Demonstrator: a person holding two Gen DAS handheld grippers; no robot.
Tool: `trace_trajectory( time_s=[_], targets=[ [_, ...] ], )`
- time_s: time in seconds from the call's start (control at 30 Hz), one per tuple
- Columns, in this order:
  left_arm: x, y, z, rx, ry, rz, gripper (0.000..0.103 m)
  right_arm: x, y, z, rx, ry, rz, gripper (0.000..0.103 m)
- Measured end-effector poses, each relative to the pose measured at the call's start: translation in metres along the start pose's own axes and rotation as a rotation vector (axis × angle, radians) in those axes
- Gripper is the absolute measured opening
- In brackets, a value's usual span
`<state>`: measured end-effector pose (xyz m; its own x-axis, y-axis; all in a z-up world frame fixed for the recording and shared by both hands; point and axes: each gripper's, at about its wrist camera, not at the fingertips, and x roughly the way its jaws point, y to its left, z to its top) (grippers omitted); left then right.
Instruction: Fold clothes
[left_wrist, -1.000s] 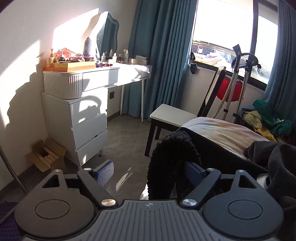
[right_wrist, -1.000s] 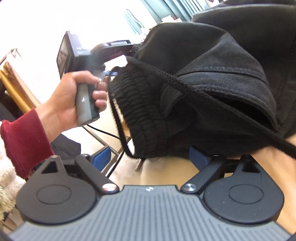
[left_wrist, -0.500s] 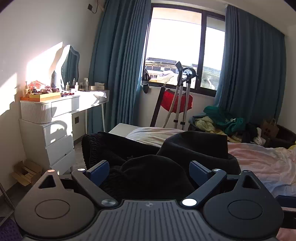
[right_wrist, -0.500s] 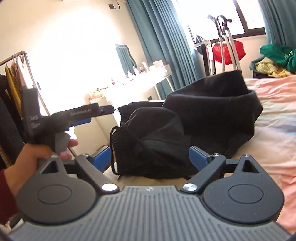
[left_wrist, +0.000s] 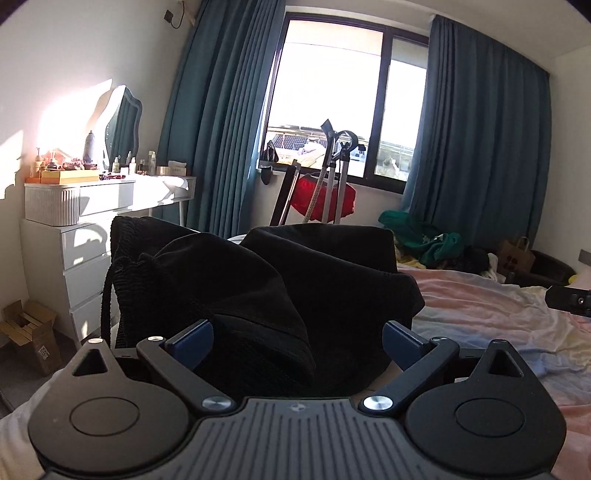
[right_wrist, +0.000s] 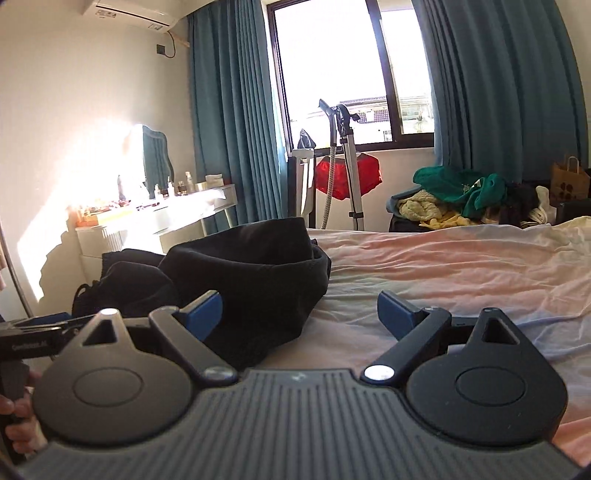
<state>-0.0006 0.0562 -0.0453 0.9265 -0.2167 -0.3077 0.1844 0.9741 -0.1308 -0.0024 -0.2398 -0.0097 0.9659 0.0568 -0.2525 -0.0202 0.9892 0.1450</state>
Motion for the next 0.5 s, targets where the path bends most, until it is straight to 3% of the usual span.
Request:
trace_trajectory(
  time_s=[0.17,0.27,0.43,0.5],
  targets=[
    [0.017,-0.004,-0.007,0.038,0.012,0.032,0.099,0.006,-0.014,0.000,0.095,0.010,0.013,0.093],
    [0.036,-0.011,-0.005,0.082,0.039,-0.002,0.099,0.008,-0.021,-0.004,0.118,0.026,-0.026,0.093],
    [0.081,-0.045,0.021,0.294,0.039,0.019,0.099,0.005,-0.044,-0.008,0.206,0.064,-0.096,0.093],
    [0.107,-0.062,0.039,0.320,0.032,-0.003,0.099,0.004,-0.056,-0.009,0.266,0.063,-0.098,0.093]
  ],
)
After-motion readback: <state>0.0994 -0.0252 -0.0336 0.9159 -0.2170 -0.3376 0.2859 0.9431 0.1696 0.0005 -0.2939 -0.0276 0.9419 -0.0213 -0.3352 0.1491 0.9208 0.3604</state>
